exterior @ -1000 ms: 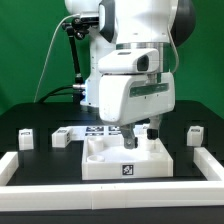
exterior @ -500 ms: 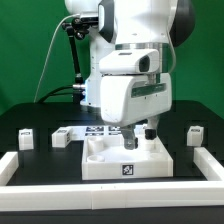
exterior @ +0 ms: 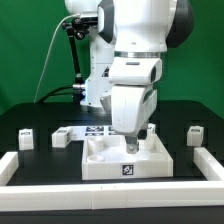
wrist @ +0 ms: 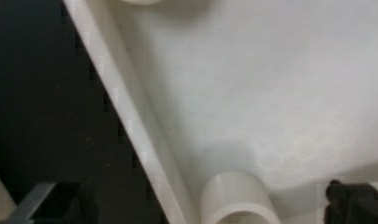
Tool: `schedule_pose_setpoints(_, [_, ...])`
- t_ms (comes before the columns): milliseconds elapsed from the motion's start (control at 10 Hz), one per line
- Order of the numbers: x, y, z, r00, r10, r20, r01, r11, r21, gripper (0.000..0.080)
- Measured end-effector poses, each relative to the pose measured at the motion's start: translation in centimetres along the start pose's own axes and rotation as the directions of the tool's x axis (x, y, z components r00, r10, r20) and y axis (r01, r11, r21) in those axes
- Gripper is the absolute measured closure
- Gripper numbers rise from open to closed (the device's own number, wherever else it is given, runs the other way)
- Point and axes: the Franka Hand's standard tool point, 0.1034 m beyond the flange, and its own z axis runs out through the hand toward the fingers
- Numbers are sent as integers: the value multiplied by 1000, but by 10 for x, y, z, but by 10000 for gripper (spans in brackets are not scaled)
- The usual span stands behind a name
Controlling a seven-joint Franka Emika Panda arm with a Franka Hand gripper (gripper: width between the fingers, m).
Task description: Assemble one leg
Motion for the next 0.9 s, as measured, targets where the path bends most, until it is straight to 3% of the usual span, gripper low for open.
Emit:
schedule_pose_setpoints(300, [-2, -1, 1, 1000, 0, 1, 0, 1000, 2, 150])
schedule_pose_setpoints(400, [-7, -4, 3, 996, -94, -2, 94, 996, -3, 150])
schedule_pose_setpoints(700, [-23, -29, -4, 990, -141, 4, 141, 990, 10, 150])
schedule_pose_setpoints(900, [-26, -36, -5, 994, -106, 2, 106, 994, 16, 150])
